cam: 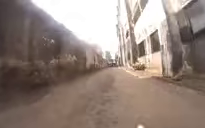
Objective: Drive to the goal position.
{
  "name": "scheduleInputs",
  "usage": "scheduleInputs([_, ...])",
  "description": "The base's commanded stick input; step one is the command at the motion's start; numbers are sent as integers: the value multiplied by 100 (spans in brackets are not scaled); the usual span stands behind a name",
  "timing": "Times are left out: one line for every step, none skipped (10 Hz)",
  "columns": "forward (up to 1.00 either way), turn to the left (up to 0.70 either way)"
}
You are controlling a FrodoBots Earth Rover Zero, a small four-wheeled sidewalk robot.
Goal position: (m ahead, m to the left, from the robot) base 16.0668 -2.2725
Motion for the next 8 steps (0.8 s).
scheduleInputs([70,-3])
scheduleInputs([70,-30])
scheduleInputs([70,0])
scheduleInputs([70,0])
scheduleInputs([70,0])
scheduleInputs([70,0])
scheduleInputs([70,0])
scheduleInputs([70,0])
